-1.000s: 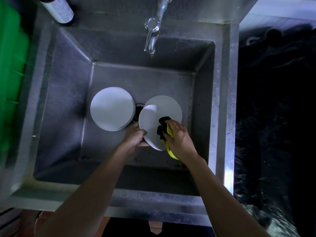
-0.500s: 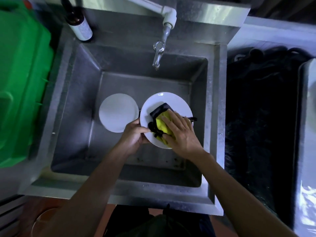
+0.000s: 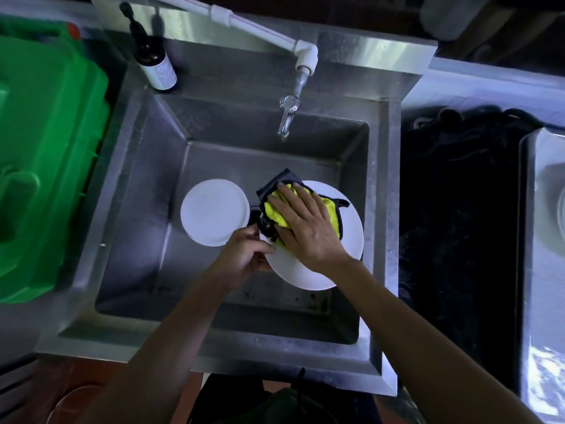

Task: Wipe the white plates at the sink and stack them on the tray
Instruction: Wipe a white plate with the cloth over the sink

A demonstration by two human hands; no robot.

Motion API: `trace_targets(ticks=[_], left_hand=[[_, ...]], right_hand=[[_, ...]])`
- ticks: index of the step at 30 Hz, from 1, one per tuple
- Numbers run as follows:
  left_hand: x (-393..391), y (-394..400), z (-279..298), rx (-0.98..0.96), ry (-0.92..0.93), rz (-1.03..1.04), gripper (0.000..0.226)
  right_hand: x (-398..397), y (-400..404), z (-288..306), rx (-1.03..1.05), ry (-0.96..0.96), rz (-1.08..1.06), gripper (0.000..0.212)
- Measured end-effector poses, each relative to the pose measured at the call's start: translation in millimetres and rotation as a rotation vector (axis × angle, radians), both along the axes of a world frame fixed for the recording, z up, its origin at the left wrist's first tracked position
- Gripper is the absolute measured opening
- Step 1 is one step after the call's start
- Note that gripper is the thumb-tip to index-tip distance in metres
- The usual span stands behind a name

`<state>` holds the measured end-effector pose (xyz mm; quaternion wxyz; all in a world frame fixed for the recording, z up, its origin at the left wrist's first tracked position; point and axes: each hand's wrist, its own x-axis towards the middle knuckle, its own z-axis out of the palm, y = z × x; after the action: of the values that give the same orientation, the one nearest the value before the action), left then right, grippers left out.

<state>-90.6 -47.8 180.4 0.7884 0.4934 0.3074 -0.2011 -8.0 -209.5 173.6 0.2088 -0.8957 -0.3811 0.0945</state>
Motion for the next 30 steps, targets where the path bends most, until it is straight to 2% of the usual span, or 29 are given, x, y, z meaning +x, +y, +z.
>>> trace_targets(ticks=[11, 16, 24, 30], left_hand=[[-7, 0, 19, 0.089, -0.057, 0.208, 0.041], [-5, 0, 23, 0.125, -0.078, 0.227, 0.040], [0, -2, 19, 0.191, -0.063, 0.273, 0.042], [5, -6, 12, 0.160, -0.016, 0.363, 0.043]], right_hand=[[41, 12, 9, 0.009, -0.009, -0.183, 0.053], [42, 3, 3, -0.005, -0.001, -0.283, 0.052], [12, -16, -18, -0.012, 0.150, -0.438, 0.053], [-32, -5, -16, 0.040, 0.274, -0.522, 0.055]])
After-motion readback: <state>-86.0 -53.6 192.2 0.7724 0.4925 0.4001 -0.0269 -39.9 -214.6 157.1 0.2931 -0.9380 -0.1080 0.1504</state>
